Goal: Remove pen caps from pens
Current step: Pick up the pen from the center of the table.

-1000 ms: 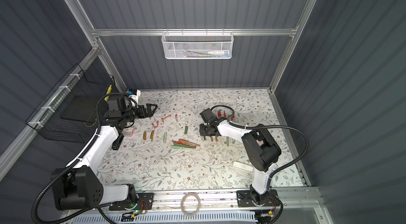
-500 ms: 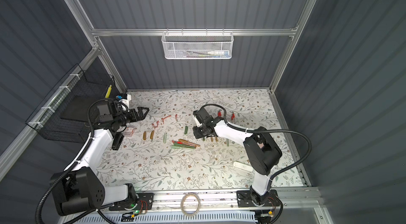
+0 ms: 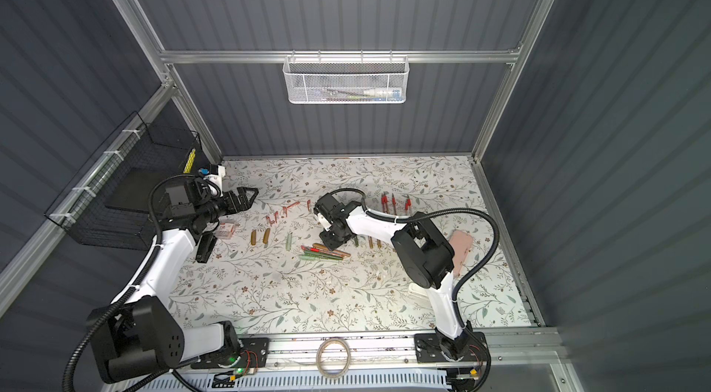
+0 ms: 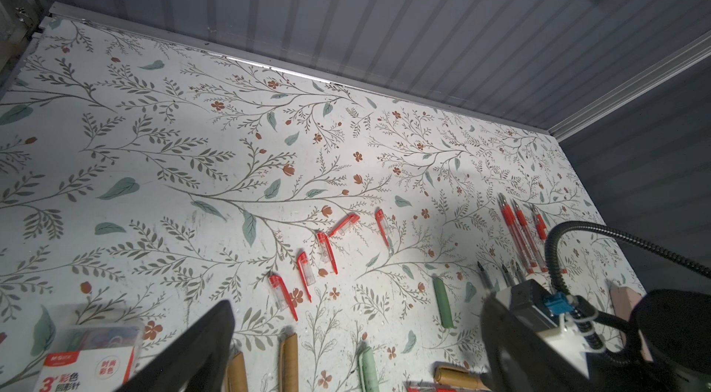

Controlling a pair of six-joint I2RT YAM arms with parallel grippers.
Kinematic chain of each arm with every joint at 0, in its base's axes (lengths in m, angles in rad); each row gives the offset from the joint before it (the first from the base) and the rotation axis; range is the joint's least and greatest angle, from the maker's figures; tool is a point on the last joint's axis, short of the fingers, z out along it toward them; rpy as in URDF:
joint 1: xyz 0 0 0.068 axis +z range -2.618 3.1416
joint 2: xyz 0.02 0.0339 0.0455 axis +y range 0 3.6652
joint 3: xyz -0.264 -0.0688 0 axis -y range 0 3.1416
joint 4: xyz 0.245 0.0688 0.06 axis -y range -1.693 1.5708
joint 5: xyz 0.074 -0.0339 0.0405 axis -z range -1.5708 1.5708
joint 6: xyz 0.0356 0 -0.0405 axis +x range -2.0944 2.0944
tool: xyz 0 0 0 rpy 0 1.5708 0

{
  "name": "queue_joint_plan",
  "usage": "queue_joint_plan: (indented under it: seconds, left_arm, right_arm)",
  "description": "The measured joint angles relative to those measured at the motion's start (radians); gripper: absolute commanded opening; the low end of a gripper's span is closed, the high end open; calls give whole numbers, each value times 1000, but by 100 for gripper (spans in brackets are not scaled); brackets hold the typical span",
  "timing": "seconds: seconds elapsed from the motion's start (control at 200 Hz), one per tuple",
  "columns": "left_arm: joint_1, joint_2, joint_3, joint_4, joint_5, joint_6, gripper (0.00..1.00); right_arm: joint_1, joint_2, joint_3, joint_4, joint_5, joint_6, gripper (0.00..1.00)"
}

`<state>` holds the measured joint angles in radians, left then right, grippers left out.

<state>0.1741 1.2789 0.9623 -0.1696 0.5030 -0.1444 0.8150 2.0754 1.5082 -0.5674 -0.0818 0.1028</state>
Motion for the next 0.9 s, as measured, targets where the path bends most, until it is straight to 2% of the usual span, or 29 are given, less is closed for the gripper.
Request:
queue_joint_plan:
  seconds: [0.6, 0.901]
  left_arm:
    - [18, -7, -12, 25, 12, -22, 100]
    - [29, -8, -21, 36, 15, -25, 100]
  right_arm:
    - [8, 21, 0, -38, -14, -31, 39]
    - [0, 22, -7, -29, 7, -40, 27]
